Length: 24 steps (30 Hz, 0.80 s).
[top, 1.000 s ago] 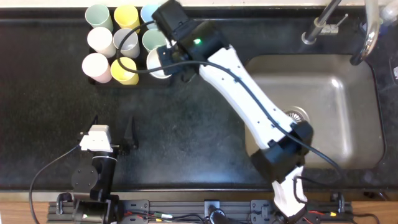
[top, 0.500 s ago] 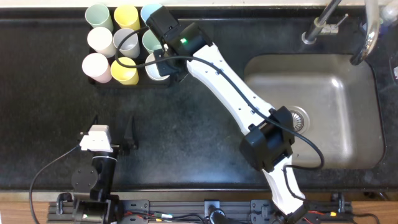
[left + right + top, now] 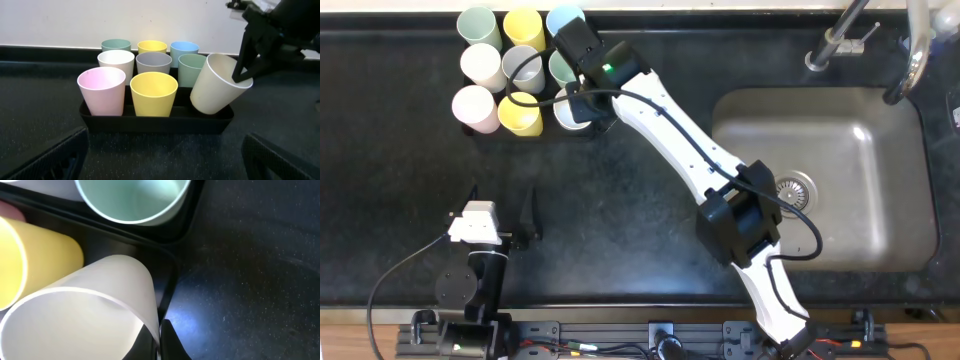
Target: Store Cups
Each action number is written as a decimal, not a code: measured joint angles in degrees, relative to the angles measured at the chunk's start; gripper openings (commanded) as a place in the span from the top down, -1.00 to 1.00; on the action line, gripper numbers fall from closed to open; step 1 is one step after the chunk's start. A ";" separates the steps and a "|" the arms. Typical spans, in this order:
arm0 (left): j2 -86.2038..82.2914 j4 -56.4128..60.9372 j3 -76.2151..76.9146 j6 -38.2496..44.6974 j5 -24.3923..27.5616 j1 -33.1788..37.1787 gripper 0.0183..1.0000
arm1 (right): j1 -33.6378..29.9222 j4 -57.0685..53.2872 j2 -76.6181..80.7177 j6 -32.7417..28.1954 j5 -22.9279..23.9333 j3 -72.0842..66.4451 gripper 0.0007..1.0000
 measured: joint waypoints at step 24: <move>0.00 0.02 0.00 0.00 0.00 0.00 -1.00 | 0.02 0.92 2.47 1.20 1.49 0.11 0.80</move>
